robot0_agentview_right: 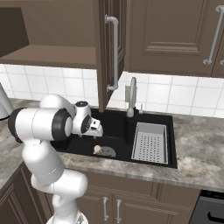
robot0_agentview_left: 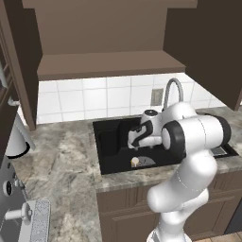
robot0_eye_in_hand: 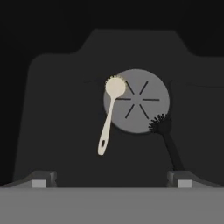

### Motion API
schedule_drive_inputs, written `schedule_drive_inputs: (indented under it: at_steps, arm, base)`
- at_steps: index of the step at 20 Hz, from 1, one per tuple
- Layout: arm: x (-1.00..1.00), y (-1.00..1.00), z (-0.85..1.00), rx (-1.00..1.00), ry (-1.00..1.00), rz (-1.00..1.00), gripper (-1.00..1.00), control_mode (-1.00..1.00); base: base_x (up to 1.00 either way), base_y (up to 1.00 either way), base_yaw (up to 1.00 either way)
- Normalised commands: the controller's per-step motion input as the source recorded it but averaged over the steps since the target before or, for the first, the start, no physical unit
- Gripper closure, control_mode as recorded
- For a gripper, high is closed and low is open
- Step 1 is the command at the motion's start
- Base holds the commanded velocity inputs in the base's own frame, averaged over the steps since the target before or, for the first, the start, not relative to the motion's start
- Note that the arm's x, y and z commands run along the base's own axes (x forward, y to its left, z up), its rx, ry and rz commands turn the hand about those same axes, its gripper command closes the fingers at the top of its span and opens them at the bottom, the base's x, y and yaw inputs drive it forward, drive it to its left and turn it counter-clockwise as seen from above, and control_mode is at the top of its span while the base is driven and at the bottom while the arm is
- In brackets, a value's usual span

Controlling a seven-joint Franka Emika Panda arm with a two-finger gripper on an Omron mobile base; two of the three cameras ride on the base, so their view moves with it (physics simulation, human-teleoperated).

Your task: Pick up the dish brush and dish brush from the sink, and place them back in the cabinet, and close the cabinet doors.

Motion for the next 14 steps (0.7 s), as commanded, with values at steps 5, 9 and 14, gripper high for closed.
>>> schedule_drive_inputs:
  at_steps: [5, 9, 14]
  arm:
    - [0.0, 0.0, -0.27, 0.0, 0.0, 0.0, -1.0, -1.0]
    - [0.01, 0.0, -0.3, 0.0, 0.0, 0.0, -1.0, -1.0]
    - [0.07, 0.0, -0.26, 0.0, 0.0, 0.0, -1.0, -1.0]
  base:
    - [0.0, 0.0, 0.0]
    - [0.0, 0.0, 0.0]
    - [0.0, 0.0, 0.0]
